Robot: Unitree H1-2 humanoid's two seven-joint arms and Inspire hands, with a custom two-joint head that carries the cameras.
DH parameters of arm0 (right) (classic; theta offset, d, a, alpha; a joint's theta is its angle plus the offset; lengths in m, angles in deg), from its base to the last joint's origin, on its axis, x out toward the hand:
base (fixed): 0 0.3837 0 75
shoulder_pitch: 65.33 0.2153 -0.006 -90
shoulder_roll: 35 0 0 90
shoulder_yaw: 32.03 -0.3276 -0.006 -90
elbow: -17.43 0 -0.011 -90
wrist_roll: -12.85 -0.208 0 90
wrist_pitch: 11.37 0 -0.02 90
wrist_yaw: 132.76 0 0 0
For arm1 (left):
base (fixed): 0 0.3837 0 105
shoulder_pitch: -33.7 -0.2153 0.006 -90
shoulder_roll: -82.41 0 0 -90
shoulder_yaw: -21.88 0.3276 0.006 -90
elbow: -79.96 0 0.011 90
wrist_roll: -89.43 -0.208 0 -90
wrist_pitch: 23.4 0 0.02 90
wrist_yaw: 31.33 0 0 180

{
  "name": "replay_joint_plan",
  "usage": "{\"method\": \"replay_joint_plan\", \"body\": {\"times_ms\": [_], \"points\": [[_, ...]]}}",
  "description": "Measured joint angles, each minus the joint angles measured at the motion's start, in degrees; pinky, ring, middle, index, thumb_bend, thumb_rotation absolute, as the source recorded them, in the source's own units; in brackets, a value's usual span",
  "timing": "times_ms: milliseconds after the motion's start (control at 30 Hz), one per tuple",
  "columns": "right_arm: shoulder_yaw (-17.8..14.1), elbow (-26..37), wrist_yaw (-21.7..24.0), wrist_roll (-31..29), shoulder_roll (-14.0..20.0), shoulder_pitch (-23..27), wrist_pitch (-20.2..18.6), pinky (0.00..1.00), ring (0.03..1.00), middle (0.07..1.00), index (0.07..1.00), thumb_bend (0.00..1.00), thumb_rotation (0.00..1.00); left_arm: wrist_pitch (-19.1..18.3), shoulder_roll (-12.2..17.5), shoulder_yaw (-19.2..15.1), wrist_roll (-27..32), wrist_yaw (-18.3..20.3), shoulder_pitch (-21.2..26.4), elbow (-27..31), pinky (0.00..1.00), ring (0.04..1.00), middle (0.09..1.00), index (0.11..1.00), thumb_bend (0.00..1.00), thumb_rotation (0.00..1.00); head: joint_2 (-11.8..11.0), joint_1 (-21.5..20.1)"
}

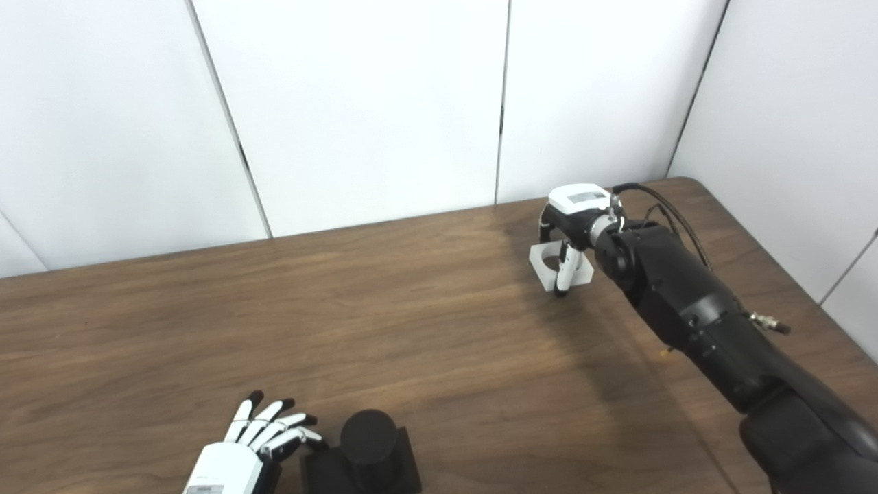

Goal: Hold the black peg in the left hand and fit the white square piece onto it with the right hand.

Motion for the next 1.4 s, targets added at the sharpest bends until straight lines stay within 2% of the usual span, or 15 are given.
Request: {"method": "replay_joint_plan", "body": {"times_ms": [100,233,433,633,967,1167,1300,1400], "points": [[0.7,6.5,3.7,0.4,0.6,-1.6,0.1,0.99,0.912,0.799,0.486,0.52,0.13,-0.1,0.0,0.1,-0.4,0.0,0.3,0.0,1.0,0.878,0.767,0.485,0.52,0.05,0.5,0.4],[0.8,16.0,8.5,0.8,1.1,-2.7,0.1,1.0,0.909,0.801,0.486,0.52,0.13,-0.2,0.0,0.4,-0.8,0.1,0.6,0.0,1.0,0.883,0.773,0.485,0.52,0.05,1.1,0.9],[-0.6,31.3,15.6,1.3,1.8,-2.7,-0.1,1.0,0.904,0.795,0.486,0.52,0.13,-0.6,-0.5,0.5,-1.5,1.6,1.2,0.1,1.0,0.889,0.779,0.486,0.52,0.05,2.2,1.9],[-1.5,42.9,23.7,1.6,1.2,-2.7,-0.4,1.0,0.926,0.791,0.486,0.52,0.13,-2.0,-1.7,0.7,-2.5,3.2,1.4,0.5,1.0,0.885,0.782,0.486,0.52,0.05,4.0,3.8],[-2.9,52.9,31.5,-1.4,-1.3,-1.4,0.3,1.0,0.918,0.776,0.484,0.52,0.14,-3.7,-3.3,1.2,-4.7,6.1,1.8,1.5,1.0,0.903,0.796,0.487,0.52,0.05,7.7,7.3],[-3.3,56.0,33.1,-4.4,-3.6,-0.2,0.9,1.0,0.916,0.764,0.483,0.52,0.14,-4.9,-4.2,1.8,-6.4,7.6,2.0,2.1,1.0,0.91,0.8,0.488,0.52,0.06,9.2,8.2],[-4.1,58.4,36.8,-7.0,-4.9,1.0,-1.4,1.0,0.914,0.768,0.483,0.52,0.13,-4.9,-4.5,1.9,-6.9,8.2,2.2,2.2,1.0,0.907,0.796,0.488,0.52,0.06,9.7,8.4],[-4.7,59.7,39.3,-9.4,-6.0,2.1,-5.0,1.0,0.918,0.77,0.483,0.52,0.13,-4.9,-4.5,1.9,-6.9,8.2,2.2,2.3,1.0,0.905,0.795,0.488,0.52,0.06,10.4,8.4]]}}
